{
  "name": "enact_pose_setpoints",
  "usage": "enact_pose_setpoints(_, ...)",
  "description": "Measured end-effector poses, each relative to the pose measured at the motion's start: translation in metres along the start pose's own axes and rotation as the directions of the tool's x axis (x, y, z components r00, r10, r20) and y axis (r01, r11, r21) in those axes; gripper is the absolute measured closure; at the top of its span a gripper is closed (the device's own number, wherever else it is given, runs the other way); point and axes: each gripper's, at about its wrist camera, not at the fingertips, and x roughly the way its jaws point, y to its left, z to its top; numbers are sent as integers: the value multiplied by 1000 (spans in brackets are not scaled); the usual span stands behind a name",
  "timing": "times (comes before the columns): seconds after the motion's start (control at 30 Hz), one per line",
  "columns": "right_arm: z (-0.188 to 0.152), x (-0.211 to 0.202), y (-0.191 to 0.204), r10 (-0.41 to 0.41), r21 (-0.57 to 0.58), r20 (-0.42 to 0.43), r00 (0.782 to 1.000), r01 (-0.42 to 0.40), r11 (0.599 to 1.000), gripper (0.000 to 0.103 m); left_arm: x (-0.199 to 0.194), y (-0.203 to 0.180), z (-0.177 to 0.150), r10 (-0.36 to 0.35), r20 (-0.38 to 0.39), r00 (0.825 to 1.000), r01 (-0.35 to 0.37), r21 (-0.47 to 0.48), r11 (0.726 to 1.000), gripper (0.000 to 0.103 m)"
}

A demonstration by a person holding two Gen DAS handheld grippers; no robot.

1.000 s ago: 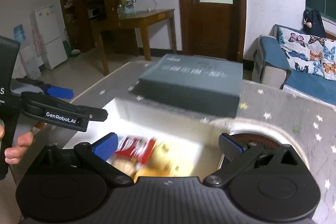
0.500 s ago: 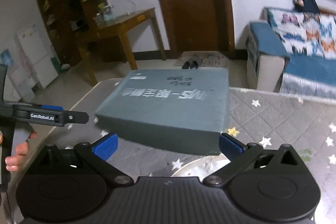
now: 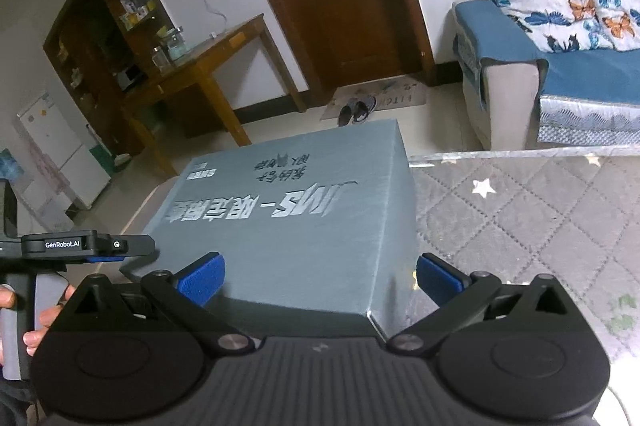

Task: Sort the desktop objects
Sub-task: 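Grasp the edges of the dark grey lid with both grippers, then lift the grey lid with both grippers and carry it toward the white box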

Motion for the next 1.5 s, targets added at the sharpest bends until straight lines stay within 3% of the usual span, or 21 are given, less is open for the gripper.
enact_pose_setpoints(0.43, -7, 33, -33, 101, 114, -31, 994, -96, 989, 0, 19, 14, 1, -92, -34, 995, 90, -54, 994, 2)
enact_pose_setpoints(0.63, -14, 42, -32, 107, 106, -54, 993, -101, 989, 0, 27, 18, 2, -125, -39, 991, 121, -98, 988, 2)
enact_pose_setpoints(1.0, -15, 42, -31, 103, 102, -54, 993, -97, 990, 0, 31, 16, 5, -126, -49, 991, 120, -112, 986, 0)
enact_pose_setpoints(1.5, -8, 20, -5, 106, 74, -23, 994, -104, 992, 0, -7, 2, 6, -107, 32, 994, 108, -43, 993, 0)
